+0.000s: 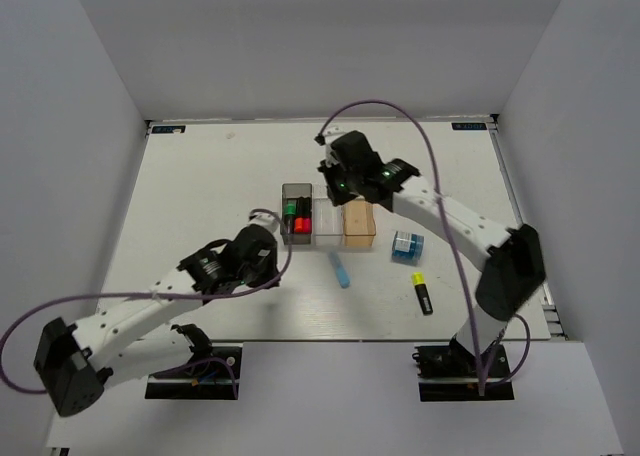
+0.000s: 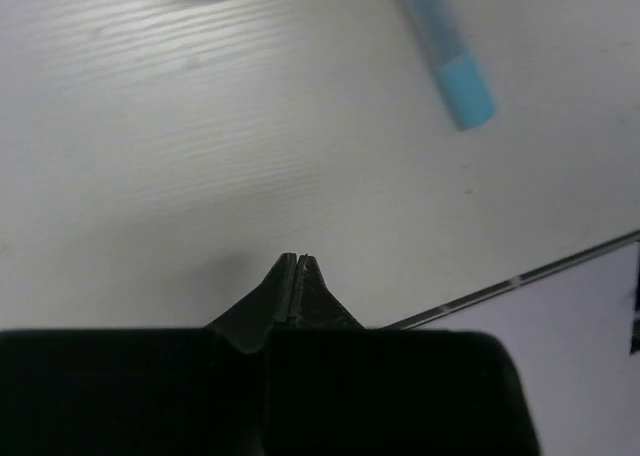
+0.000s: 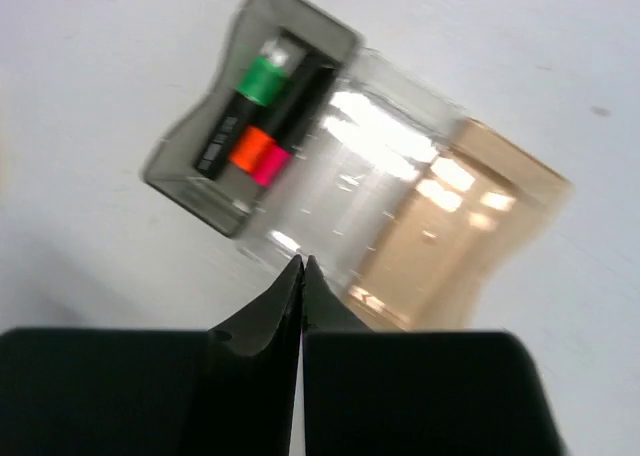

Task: Sort the stationery into containers
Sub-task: Pick up the pen from the center of the board.

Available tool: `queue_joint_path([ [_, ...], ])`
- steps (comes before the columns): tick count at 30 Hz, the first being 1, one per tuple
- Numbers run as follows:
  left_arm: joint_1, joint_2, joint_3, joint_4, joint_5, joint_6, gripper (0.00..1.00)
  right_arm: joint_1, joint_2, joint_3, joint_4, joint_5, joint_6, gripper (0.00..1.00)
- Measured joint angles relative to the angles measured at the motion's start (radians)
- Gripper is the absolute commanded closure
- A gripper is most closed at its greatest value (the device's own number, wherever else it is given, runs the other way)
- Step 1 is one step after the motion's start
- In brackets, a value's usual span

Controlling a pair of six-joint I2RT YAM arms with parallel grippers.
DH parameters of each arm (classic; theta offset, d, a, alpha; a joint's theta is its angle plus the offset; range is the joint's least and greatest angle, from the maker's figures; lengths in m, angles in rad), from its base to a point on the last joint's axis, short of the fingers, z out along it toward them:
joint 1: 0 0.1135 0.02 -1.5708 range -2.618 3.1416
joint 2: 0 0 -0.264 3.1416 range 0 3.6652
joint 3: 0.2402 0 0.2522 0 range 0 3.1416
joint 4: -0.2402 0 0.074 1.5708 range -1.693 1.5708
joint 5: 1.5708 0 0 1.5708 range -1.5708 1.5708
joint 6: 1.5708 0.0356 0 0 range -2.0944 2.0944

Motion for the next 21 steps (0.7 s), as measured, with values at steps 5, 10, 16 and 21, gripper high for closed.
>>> queue_joint_path([
  [5,-0.158,0.276,0.211,0.096,-0.004,0.024,0.82,-0.088,-0.232,-0.169,-0.041,0.140,-0.064,0.91],
  [10,-0.234,0.387,0.300,0.190,-0.014,0.019,0.15,-0.178,-0.416,-0.379,-0.136,0.166,-0.100,0.42],
  [16,-0.251,0.438,0.301,0.251,-0.022,-0.036,0.49,-0.179,-0.652,-0.622,-0.278,0.090,-0.110,0.49],
  [21,-0.275,0.430,0.296,0.231,-0.068,-0.040,0.60,-0.180,-0.699,-0.722,-0.322,0.029,-0.109,0.49],
])
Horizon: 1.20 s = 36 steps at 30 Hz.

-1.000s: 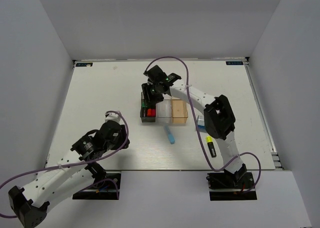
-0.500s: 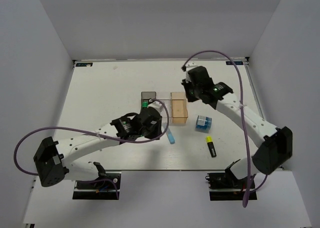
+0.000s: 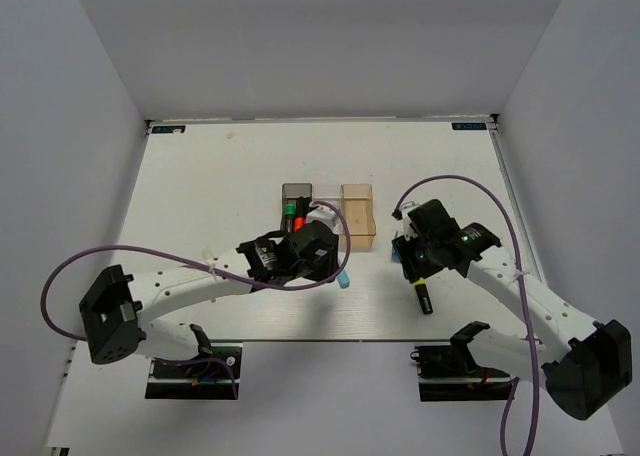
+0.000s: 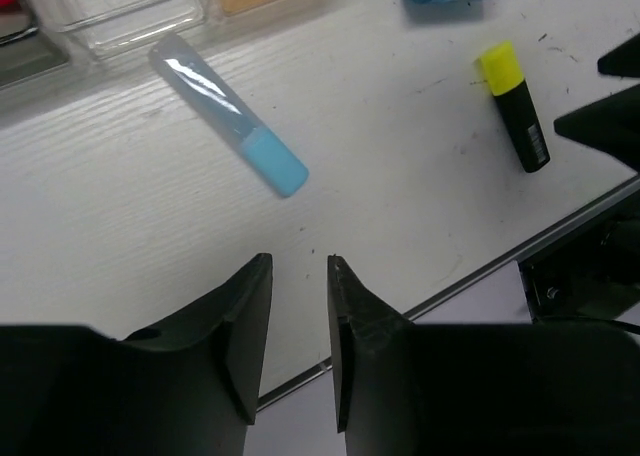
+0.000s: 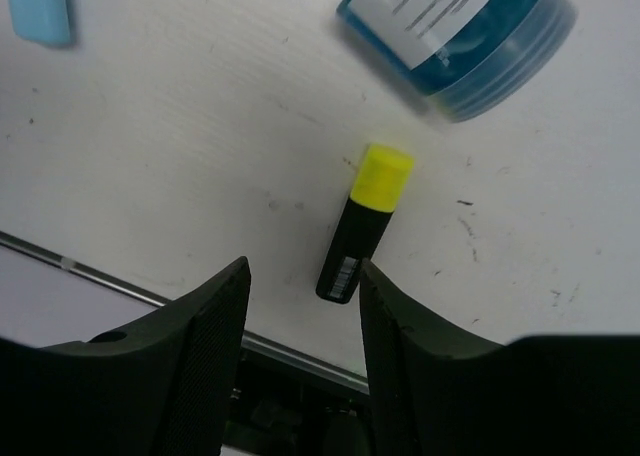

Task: Sort the stationery into containers
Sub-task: Pick up the pen from the center of the board.

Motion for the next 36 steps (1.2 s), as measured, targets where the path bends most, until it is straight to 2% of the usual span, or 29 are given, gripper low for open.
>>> queue_joint_path([
  [1,0.000,-0.018,-0.007,-0.005,-0.014,0.001,0.58,0.000,0.003,-0.014,0.000,-0.013,0.000,0.46],
  [2,0.000,-0.044,-0.018,-0.011,-0.031,0.001,0.51,0.000,0.008,-0.030,0.002,-0.024,0.000,0.46],
  [5,0.000,-0.148,-0.058,-0.045,-0.081,0.002,0.39,-0.004,0.041,-0.073,0.009,-0.059,-0.002,0.46],
  [12,0.019,-0.348,-0.153,-0.119,-0.161,-0.015,0.27,-0.029,0.171,-0.085,0.037,-0.078,-0.005,0.46],
  [21,0.056,-0.481,-0.271,-0.197,-0.187,-0.040,0.25,-0.081,0.299,-0.084,0.050,-0.062,-0.007,0.45],
  [34,0.091,-0.560,-0.319,-0.243,-0.189,-0.057,0.24,-0.151,0.407,-0.083,0.090,-0.047,-0.022,0.42],
  [36,0.091,-0.568,-0.324,-0.245,-0.189,-0.060,0.24,-0.159,0.422,-0.083,0.096,-0.048,-0.024,0.50],
])
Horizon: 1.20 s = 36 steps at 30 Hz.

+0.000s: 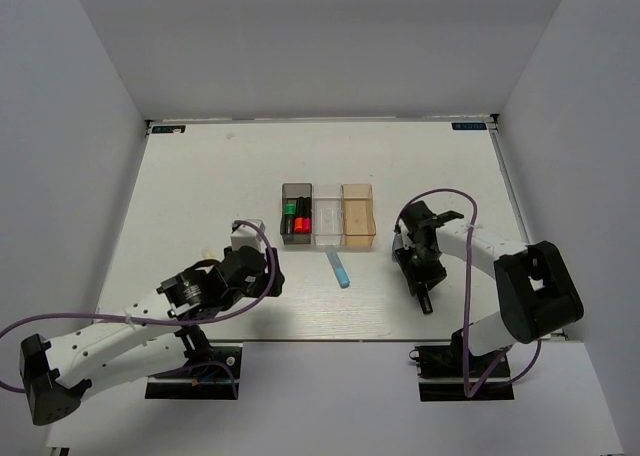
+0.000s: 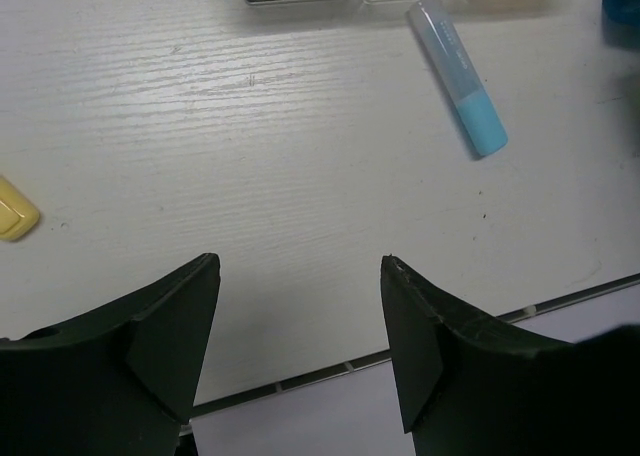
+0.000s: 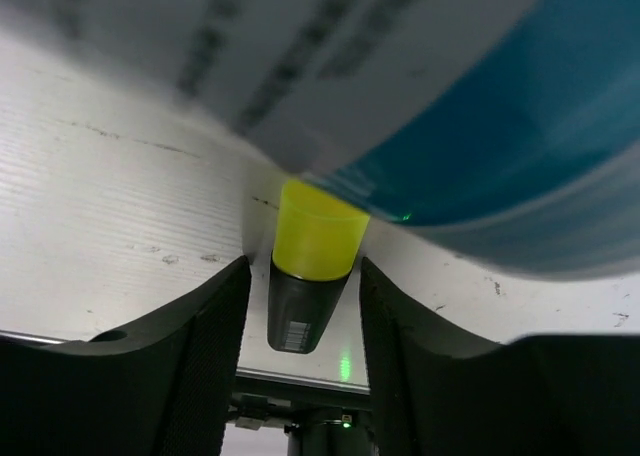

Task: Sort the stationery into containers
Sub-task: Pick up the pen from the center of the board, then place the pen in the storage box.

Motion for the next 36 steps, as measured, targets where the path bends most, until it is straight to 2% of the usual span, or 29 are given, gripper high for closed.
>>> queue_joint_path([
  [2,0.000,-0.008,-0.006,-0.005,0.000,0.000,0.24,-0.006,0.004,0.002,0.000,0.000,-0.004,0.57],
  [3,0.000,-0.011,-0.007,-0.010,0.000,-0.001,0.24,-0.009,0.005,0.002,0.002,0.000,-0.004,0.65],
  [6,0.002,-0.023,-0.008,-0.018,-0.003,-0.003,0.24,-0.017,0.005,0.002,0.005,-0.003,-0.004,0.74],
  [7,0.003,-0.027,-0.009,-0.019,-0.005,-0.003,0.24,-0.018,0.005,0.002,0.005,-0.005,-0.001,0.81],
  [11,0.005,-0.046,-0.009,-0.024,-0.011,-0.005,0.24,-0.021,0.005,0.002,0.005,-0.013,-0.003,0.95],
  [15,0.005,-0.067,-0.009,-0.039,-0.019,-0.007,0.24,-0.024,-0.025,0.013,-0.012,-0.098,-0.021,1.00],
  [18,0.005,-0.086,-0.008,-0.059,-0.039,-0.008,0.24,-0.023,-0.098,0.078,-0.052,-0.208,-0.056,1.00],
  [21,0.007,-0.093,-0.002,-0.108,-0.088,-0.022,0.23,-0.021,-0.139,0.221,-0.081,-0.345,-0.077,1.00],
  [24,0.043,-0.082,0.021,-0.164,-0.126,-0.040,0.23,-0.010,-0.096,0.410,-0.090,-0.481,-0.062,1.00],
  [27,0.168,-0.051,0.050,-0.192,-0.102,-0.040,0.23,0.010,0.027,0.601,-0.062,-0.580,0.005,1.00],
  [30,0.372,-0.011,0.058,-0.193,-0.008,-0.024,0.23,0.050,0.235,0.838,-0.021,-0.633,0.091,1.00],
  [33,0.587,0.043,0.057,-0.189,0.111,0.004,0.23,0.103,0.438,1.049,0.039,-0.635,0.188,1.00],
  [36,0.739,0.084,0.047,-0.173,0.198,0.035,0.23,0.159,0.572,1.158,0.088,-0.584,0.262,1.00],
])
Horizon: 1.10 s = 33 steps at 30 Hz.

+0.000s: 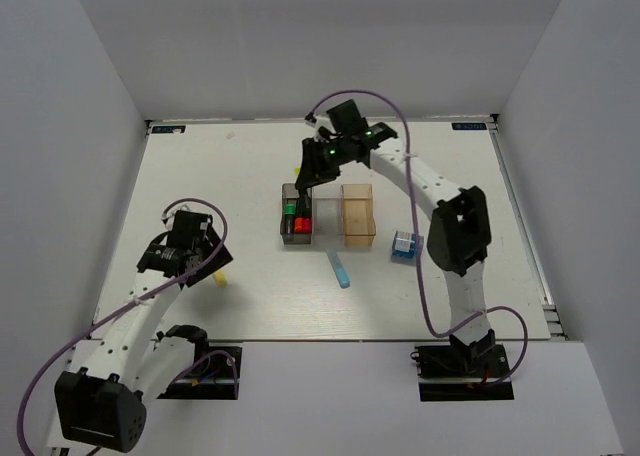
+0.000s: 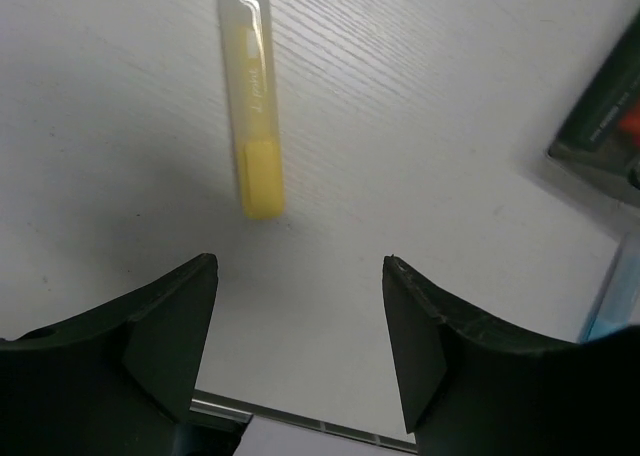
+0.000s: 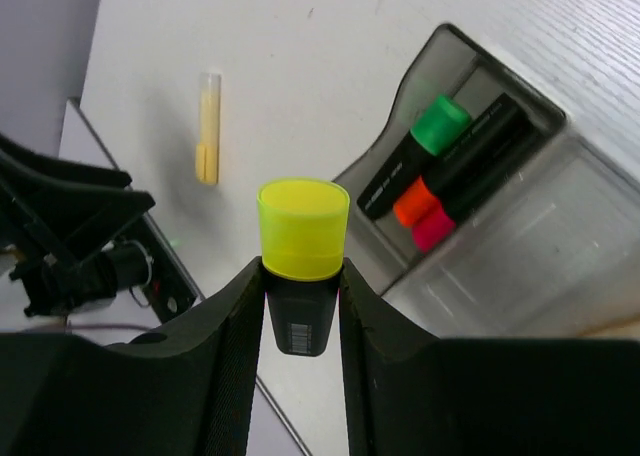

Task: Sort the stationery into containers
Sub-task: Place the pen in the storage box.

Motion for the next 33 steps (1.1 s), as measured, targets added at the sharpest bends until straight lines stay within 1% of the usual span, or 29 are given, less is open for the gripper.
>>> queue_joint_path([
  [3,0.099,0.052,-0.019,0.021,0.075,0.028,0.23,0.043,0.095,0.063,0.032,0.075,0.055,1.00],
  [6,0.151,0.111,-0.037,0.056,0.132,0.048,0.23,0.067,0.142,0.065,0.052,0.154,0.100,1.00],
  [9,0.171,0.172,-0.040,0.082,0.164,0.064,0.23,0.071,0.170,0.065,0.066,0.235,0.134,1.00],
  [12,0.176,0.221,-0.040,0.107,0.179,0.076,0.26,0.071,0.195,0.066,0.068,0.295,0.156,1.00],
  [13,0.176,0.232,-0.040,0.112,0.180,0.079,0.26,0.069,0.204,0.067,0.068,0.309,0.159,0.93],
  [14,0.176,0.240,-0.040,0.115,0.181,0.083,0.26,0.068,0.212,0.068,0.067,0.318,0.159,0.78],
  [16,0.176,0.253,-0.040,0.120,0.181,0.089,0.26,0.067,0.226,0.069,0.066,0.329,0.159,0.68],
  [17,0.177,0.260,-0.040,0.122,0.180,0.092,0.26,0.067,0.232,0.069,0.066,0.332,0.159,0.55],
  [22,0.179,0.296,-0.040,0.127,0.174,0.102,0.27,0.075,0.239,0.069,0.060,0.322,0.155,0.34],
  [24,0.180,0.301,-0.040,0.129,0.169,0.105,0.27,0.080,0.238,0.069,0.060,0.314,0.151,0.34],
  [25,0.180,0.304,-0.040,0.131,0.166,0.105,0.27,0.081,0.238,0.069,0.060,0.312,0.148,0.36],
  [26,0.181,0.306,-0.040,0.132,0.164,0.106,0.28,0.083,0.237,0.069,0.060,0.307,0.146,0.36],
  [27,0.182,0.310,-0.040,0.133,0.162,0.106,0.30,0.086,0.231,0.064,0.060,0.302,0.142,0.46],
  [30,0.182,0.331,-0.040,0.136,0.150,0.109,0.32,0.089,0.193,0.038,0.058,0.285,0.122,0.71],
  [33,0.183,0.362,-0.040,0.139,0.141,0.117,0.32,0.089,0.093,-0.034,0.058,0.270,0.110,0.71],
])
